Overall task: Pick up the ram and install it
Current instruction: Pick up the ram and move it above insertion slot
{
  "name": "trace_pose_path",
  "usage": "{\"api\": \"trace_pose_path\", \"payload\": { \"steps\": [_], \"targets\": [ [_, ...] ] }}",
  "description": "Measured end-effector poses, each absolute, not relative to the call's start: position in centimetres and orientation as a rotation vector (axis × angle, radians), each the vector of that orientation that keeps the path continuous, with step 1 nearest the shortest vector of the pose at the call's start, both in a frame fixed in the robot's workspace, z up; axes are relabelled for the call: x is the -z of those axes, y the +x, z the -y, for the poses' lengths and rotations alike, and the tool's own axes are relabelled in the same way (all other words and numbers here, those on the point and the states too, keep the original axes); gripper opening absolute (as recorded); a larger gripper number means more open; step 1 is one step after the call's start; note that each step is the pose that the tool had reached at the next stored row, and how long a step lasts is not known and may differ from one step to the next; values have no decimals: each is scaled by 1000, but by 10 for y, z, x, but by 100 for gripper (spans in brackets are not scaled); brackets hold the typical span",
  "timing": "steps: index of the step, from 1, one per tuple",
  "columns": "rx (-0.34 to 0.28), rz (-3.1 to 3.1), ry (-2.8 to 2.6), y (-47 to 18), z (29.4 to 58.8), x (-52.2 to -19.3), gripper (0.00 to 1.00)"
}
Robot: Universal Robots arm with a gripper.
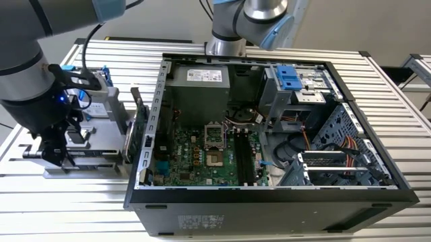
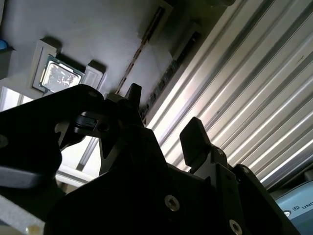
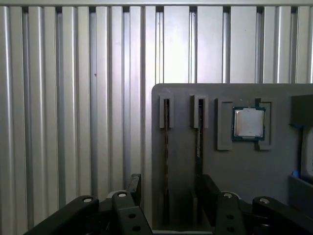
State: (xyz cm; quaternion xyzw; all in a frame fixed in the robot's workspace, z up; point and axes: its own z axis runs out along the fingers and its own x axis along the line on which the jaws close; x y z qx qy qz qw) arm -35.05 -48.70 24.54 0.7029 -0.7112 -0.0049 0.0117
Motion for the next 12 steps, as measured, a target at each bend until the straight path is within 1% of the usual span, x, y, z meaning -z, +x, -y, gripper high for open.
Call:
{"api": "trace_pose_path", "payload": {
  "steps": [12],
  "targets": [
    [15,2218,2192,-351,488,-237,100]
  ]
}}
